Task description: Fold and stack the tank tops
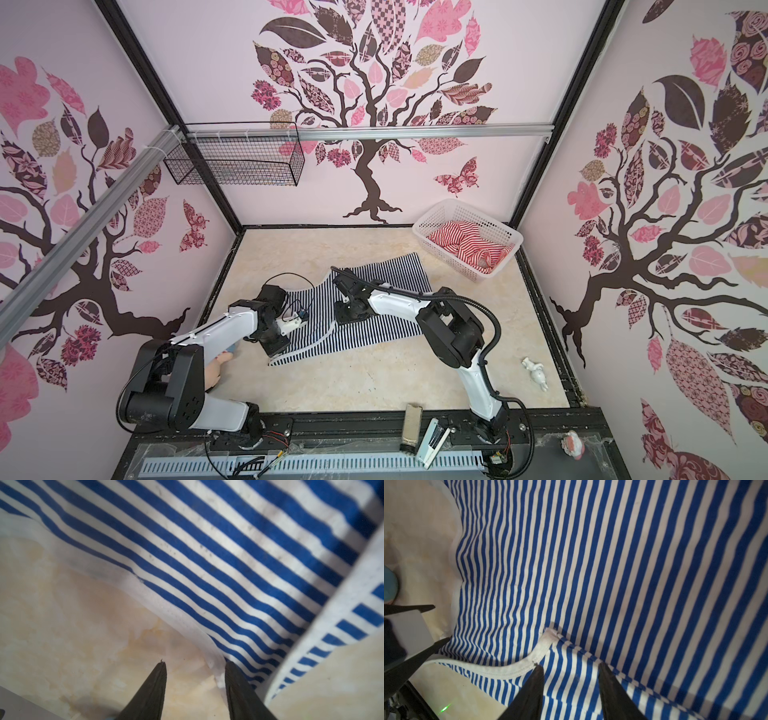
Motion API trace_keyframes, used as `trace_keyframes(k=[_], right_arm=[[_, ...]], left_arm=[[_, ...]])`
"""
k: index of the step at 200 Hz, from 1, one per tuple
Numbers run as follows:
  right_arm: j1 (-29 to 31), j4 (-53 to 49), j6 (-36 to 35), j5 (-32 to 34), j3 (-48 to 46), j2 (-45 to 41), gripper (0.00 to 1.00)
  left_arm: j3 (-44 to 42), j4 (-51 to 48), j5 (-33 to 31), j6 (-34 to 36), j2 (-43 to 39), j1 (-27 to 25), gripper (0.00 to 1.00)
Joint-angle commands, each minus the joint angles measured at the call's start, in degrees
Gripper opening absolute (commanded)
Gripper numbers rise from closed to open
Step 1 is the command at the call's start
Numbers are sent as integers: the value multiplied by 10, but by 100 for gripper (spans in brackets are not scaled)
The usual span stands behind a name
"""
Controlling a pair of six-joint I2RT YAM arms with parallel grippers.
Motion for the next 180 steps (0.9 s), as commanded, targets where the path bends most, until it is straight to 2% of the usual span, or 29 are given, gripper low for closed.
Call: trace_keyframes(k=[1, 52, 83, 109, 131, 155, 180], right_arm=[[2, -13, -12, -6, 25, 20, 48], [4, -4, -2, 61, -85, -96, 48], [4, -2, 15, 94, -161, -187, 48], [-3, -30, 27, 146, -217, -241, 48], [-39, -39, 39, 163, -286, -283, 48], [-106, -22, 48, 150, -370, -341, 47], [-165, -13, 41, 137, -418, -384, 45]], left_arm=[[8, 0, 12, -18, -12, 14, 50], [89, -32, 94, -66, -50, -3, 55], [141, -30, 139, -112, -36, -61, 59], [185, -24, 167, -135, 26, -114, 59], [224, -18, 183, -144, 88, -129, 59], [253, -9, 203, -149, 140, -130, 56], [271, -9, 231, -148, 174, -130, 51]])
